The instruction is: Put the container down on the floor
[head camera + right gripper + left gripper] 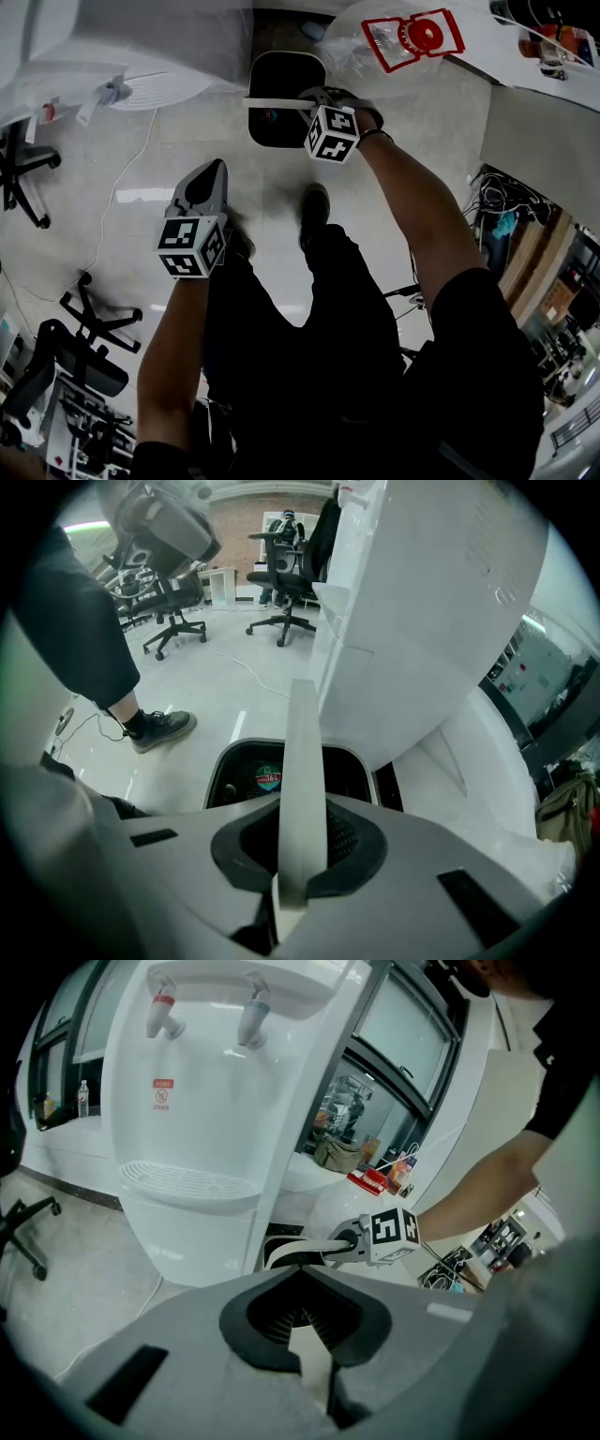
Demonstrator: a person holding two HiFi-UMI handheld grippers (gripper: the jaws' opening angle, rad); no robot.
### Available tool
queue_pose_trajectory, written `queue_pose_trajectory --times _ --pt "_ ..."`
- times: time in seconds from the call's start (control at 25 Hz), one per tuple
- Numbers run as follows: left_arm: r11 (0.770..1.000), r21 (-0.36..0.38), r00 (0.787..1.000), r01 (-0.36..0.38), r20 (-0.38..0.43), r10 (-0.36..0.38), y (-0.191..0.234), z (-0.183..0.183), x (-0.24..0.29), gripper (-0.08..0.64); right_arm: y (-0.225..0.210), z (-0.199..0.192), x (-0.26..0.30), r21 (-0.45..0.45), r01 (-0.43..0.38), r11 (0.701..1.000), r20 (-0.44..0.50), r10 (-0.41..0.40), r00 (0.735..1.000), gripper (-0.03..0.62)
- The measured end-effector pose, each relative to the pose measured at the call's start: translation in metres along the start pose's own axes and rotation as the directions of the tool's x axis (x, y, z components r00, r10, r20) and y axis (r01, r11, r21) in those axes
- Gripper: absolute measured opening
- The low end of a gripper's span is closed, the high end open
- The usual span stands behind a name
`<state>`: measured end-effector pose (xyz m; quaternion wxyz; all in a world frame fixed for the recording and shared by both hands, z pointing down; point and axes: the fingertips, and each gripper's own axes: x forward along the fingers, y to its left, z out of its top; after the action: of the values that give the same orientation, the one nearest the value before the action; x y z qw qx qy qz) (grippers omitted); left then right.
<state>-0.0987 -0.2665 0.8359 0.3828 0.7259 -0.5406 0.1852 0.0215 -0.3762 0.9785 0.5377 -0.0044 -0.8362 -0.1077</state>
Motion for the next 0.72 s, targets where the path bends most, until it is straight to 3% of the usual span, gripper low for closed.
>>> queue_pose_trajectory --times 0.36,0.48,0.72 --pt "1.0 -0.007 1.0 -0.009 -0.023 0.009 -0.006 -0.003 -0.002 0.008 0.0 -0.017 -0.001 0.065 -0.016 0.998 -0.077 0.021 0.997 0.017" --pt "1.0 -0.017 0.999 -0.01 -0.031 0.01 -0.01 -0.004 -0.008 0.008 -0.004 -0.019 -0.004 0.093 0.015 0.996 -0.116 -0.005 0.993 0.104" --pt "1.0 -0.024 0.999 -0.012 -0.044 0.011 -0.015 -0.003 -0.014 0.008 -0.006 -0.019 -0.017 0.078 0.033 0.996 -0.125 -0.023 0.992 0.109"
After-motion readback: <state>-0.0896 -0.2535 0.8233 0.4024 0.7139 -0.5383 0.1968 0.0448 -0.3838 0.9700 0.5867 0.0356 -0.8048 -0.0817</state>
